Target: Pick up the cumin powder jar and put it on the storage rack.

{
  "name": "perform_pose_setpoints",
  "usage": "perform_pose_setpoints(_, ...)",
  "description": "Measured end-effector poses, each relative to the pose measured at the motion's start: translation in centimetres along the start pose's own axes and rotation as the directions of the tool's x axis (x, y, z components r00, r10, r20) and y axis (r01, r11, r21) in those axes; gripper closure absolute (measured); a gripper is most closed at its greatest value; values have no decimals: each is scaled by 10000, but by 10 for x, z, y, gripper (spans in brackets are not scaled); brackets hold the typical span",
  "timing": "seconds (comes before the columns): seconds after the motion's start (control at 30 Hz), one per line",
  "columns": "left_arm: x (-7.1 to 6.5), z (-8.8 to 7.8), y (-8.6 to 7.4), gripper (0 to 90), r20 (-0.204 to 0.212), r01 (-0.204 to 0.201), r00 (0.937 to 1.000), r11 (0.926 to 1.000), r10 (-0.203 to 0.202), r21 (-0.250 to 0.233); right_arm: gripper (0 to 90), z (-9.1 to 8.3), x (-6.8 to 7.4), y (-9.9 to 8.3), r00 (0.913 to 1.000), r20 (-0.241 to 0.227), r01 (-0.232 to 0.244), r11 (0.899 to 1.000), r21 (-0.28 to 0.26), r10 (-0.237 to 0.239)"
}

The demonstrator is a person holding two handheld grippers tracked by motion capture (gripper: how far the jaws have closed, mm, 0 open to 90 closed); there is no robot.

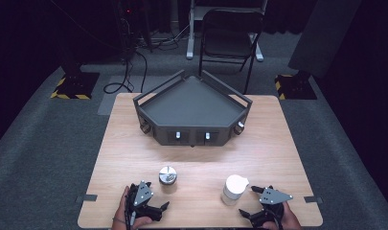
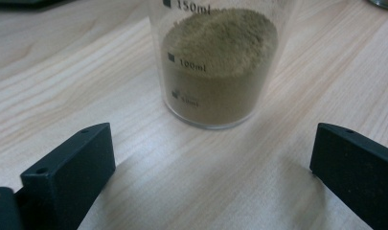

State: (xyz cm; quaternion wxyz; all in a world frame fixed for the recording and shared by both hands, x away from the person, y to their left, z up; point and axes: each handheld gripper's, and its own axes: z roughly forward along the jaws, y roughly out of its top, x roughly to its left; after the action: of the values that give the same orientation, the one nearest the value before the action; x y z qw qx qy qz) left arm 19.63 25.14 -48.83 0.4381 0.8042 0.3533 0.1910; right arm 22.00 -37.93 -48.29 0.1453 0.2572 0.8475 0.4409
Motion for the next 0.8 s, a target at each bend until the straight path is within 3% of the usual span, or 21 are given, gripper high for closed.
perform_pose_setpoints(0.23, 3, -5, 1, 9, -172, 195, 9997, 9992, -201, -361, 0, 0, 0, 0, 10000, 0, 3, 10000, -1, -3)
perform_pose_setpoints(0.53, 3, -4, 15, 8, 95, -172, 9998, 9986, 177, -501, 0, 0, 0, 0, 10000, 5, -1, 10000, 0, 1)
perform_pose_setpoints(0.8, 5, -7, 27, 8, 183, -233, 9995, 9972, 247, -706, 0, 0, 1, 0, 10000, 28, -11, 10000, -1, 11)
